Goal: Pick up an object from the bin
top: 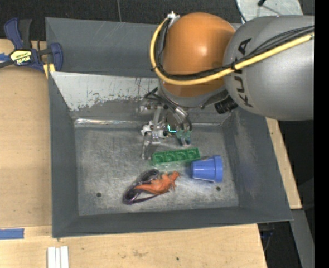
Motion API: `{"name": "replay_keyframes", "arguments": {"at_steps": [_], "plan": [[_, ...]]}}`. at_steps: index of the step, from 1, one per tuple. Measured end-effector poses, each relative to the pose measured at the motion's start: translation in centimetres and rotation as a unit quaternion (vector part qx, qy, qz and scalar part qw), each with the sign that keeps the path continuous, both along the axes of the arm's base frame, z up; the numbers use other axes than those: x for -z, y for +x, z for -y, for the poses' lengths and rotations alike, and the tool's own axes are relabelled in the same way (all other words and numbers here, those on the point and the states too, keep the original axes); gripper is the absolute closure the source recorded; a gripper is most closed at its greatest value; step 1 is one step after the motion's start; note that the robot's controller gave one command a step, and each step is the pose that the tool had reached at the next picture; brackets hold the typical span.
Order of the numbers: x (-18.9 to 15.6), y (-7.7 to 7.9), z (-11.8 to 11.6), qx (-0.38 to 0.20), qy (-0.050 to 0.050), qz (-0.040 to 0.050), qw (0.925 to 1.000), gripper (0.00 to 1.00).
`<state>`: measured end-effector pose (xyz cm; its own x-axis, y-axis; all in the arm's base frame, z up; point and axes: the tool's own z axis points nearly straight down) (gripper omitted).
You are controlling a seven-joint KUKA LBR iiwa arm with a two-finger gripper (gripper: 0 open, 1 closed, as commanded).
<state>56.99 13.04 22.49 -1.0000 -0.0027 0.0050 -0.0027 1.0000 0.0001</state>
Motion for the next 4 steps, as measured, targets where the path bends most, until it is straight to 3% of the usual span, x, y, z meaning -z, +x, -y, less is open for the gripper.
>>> {"name": "replay_keyframes", "arguments": {"at_steps": [1,2,3,4], "plan": [[-0.4,0.2,0.1,0.001,0.001,0.0041,1.0,0.0],[4.3,-0.9,2.1,-0.038,0.001,0.0061,0.9993,0.0],[6.4,-1.5,9.0,-0.04,0.0,0.0031,0.9992,0.0],[8.0,1.2,8.2,-0.058,0.0,0.0053,0.9983,0.0]]}}
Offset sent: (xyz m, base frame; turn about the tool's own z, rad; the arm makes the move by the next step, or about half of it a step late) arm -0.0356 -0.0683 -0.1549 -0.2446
